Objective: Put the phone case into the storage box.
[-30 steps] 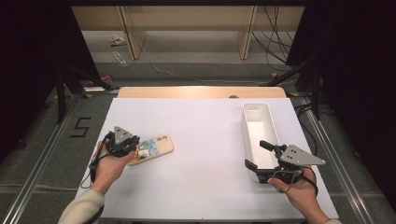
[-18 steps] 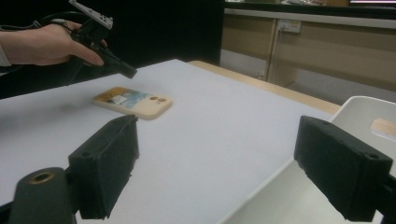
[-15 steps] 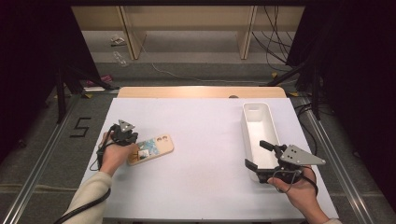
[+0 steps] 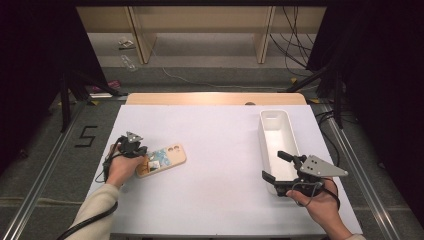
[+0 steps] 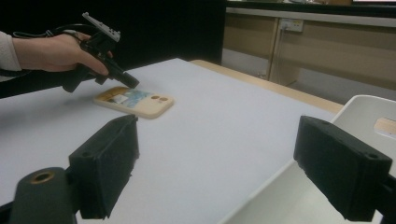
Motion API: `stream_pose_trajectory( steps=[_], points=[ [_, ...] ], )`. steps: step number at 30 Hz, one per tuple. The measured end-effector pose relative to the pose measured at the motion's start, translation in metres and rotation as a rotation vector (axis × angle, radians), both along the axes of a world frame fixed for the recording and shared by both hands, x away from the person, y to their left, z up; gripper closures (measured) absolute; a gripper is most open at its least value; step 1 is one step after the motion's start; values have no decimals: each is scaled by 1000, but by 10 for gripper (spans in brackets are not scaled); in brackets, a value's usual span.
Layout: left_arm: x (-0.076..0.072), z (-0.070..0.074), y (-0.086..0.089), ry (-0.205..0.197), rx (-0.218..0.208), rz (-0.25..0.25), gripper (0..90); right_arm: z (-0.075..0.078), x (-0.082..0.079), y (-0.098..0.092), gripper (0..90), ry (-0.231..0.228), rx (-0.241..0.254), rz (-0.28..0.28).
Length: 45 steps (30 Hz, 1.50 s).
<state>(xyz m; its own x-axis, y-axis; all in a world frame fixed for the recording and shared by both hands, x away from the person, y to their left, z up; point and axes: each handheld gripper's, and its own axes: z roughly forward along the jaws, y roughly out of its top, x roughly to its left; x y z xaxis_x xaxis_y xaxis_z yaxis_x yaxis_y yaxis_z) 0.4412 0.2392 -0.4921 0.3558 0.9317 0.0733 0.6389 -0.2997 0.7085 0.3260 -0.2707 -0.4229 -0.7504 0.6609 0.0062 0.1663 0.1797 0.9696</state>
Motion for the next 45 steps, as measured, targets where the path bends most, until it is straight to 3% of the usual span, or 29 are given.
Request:
stream_pose_trajectory(
  steps=[8, 24, 37, 45],
  points=[
    [-6, 1, -3, 60, 7, -26, 897, 1, 0, 0, 149, -2, 2, 0],
    [-44, 9, -22, 154, 51, -124, 897, 1, -1, 0, 149, -3, 3, 3],
    [-62, 12, -36, 183, 66, -186, 896, 1, -1, 0, 149, 0, 0, 8],
    [-64, 12, -38, 188, 60, -193, 896, 0, -1, 0, 149, 1, 2, 8]
  ],
)
